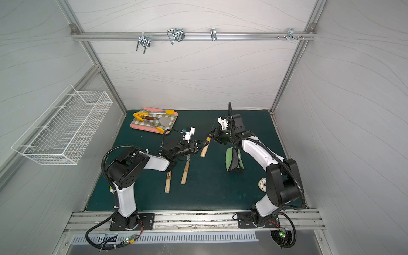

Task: Wipe small sickles with rags
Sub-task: Adjust the small sickle.

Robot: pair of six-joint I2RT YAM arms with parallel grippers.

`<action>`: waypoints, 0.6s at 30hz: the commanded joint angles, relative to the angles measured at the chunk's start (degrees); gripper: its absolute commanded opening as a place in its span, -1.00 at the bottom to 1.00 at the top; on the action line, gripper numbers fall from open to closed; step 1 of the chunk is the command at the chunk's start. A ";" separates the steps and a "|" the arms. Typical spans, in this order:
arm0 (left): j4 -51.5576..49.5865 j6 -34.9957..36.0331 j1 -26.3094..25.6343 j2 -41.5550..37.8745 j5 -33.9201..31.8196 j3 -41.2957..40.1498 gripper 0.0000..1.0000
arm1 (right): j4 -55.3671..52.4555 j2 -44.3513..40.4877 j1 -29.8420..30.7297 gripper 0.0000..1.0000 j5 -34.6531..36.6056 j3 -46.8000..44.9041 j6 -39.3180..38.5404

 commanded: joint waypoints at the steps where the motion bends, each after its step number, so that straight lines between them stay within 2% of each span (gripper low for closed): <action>1: 6.07 -1.26 -1.52 -0.28 2.55 0.95 -0.34 | 3.26 -1.29 0.09 -0.83 3.61 0.36 2.09; 18: 5.01 -1.48 -2.42 0.79 3.02 3.22 -0.31 | 4.67 -2.46 0.14 -0.83 5.91 -0.44 3.95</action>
